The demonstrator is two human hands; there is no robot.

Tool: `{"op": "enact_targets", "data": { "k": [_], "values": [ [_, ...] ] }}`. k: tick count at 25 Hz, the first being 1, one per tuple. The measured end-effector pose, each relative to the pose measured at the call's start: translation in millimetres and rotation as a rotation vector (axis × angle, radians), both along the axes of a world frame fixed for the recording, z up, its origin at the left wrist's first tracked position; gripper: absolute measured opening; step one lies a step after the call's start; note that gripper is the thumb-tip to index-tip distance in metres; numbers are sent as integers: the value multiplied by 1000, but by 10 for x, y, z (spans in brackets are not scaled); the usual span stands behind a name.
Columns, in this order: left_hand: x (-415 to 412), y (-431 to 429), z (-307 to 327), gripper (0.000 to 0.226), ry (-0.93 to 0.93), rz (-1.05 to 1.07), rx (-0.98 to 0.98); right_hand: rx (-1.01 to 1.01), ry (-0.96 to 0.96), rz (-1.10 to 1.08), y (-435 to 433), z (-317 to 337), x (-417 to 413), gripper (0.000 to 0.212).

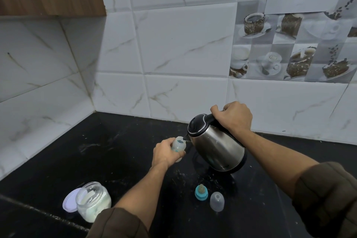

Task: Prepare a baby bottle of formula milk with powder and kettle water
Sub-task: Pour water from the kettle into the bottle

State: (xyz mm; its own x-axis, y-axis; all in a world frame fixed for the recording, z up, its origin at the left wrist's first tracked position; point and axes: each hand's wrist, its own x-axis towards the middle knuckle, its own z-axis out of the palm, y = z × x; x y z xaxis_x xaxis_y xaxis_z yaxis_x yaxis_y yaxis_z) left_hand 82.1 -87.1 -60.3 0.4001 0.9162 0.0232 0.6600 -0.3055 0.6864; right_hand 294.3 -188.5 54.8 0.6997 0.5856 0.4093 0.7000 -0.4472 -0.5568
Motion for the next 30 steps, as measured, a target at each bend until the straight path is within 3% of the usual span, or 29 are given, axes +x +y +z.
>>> {"op": "enact_targets", "data": {
  "k": [30],
  "values": [
    [45, -1, 11, 53, -17, -20, -23, 26, -19, 0, -5, -5, 59, 51]
  ]
}}
